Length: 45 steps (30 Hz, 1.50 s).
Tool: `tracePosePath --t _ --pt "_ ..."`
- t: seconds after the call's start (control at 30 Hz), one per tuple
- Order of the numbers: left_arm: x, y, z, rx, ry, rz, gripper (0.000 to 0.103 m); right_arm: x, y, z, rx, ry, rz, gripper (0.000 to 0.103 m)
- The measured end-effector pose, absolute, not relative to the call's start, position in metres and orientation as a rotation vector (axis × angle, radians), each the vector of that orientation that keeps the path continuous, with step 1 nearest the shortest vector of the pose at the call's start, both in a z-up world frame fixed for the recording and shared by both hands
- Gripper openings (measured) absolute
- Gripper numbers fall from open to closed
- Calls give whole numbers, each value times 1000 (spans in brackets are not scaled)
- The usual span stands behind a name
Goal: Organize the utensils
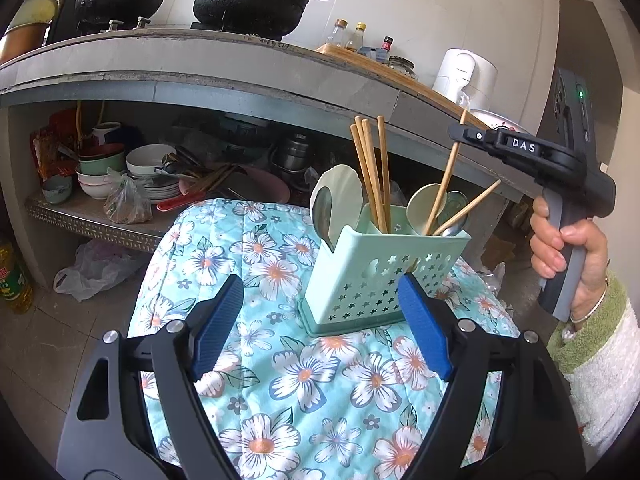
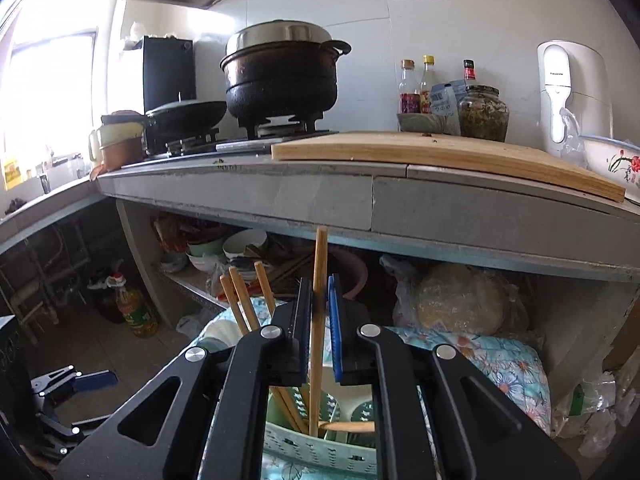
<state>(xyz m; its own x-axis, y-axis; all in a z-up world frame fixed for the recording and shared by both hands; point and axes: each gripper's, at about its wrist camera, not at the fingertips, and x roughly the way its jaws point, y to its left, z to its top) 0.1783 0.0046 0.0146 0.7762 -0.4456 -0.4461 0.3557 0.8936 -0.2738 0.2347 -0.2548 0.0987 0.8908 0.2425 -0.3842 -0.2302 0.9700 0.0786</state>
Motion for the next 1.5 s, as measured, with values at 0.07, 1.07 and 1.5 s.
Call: tracePosePath --t 0.07,1.07,1.5 --pt "176 4 16 -174 528 -432 76 224 -262 102 63 384 245 40" --pt "56 -39 32 74 601 -74 95 -9 -260 16 112 564 -88 95" --pt "30 -20 49 92 542 56 95 -33 -264 32 98 515 -127 96"
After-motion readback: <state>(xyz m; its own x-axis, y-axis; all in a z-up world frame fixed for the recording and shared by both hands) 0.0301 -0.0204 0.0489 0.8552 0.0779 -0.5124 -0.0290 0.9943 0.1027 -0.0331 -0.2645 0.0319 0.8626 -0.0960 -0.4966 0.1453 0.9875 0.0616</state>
